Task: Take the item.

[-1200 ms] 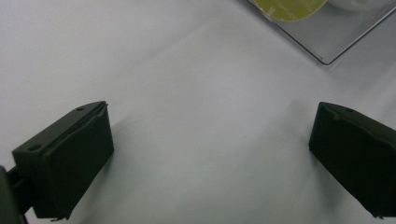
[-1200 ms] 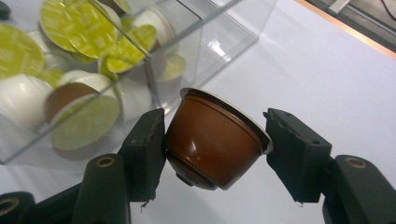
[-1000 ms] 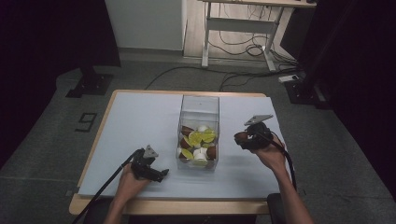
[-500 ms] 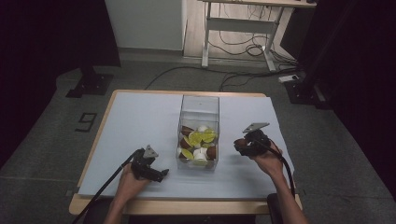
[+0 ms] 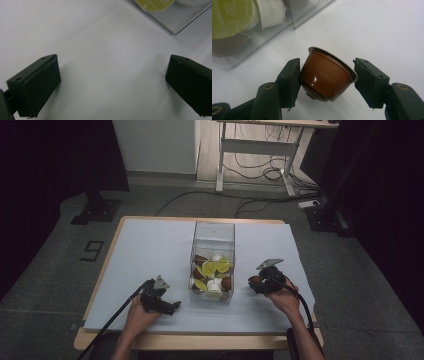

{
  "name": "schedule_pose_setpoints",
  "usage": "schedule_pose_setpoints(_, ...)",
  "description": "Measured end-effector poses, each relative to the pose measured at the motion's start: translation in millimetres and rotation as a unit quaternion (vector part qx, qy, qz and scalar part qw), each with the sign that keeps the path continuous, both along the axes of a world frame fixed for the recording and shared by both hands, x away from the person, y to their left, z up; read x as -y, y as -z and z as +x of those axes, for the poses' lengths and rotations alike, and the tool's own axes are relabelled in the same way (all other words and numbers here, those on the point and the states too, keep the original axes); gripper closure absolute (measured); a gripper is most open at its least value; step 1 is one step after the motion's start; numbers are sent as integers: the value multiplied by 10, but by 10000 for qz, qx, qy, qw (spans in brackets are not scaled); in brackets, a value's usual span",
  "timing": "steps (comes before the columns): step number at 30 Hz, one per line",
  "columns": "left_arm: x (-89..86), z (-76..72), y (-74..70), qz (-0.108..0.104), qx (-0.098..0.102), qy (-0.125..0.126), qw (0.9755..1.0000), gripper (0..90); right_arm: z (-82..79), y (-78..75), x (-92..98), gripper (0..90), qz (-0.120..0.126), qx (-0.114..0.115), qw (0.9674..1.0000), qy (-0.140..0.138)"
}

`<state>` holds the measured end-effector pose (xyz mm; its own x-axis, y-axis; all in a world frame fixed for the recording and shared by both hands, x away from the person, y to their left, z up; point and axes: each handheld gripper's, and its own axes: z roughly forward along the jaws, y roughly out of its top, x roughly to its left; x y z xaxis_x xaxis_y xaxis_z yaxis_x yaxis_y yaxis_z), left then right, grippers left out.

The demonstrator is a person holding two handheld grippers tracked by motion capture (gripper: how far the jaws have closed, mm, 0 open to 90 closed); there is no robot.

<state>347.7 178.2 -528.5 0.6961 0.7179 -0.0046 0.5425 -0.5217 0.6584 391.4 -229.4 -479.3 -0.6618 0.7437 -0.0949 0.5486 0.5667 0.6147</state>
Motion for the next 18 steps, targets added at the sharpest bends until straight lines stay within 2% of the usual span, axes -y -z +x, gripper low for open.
schedule_pose_setpoints(4,0,0,0,0,2,3,10000,0,-2,76,-9,396,-51,-88,9999,8)
schedule_pose_setpoints(18,0,0,0,-1,3,2,10000,0,11,187,-27,393,-164,-92,9998,0)
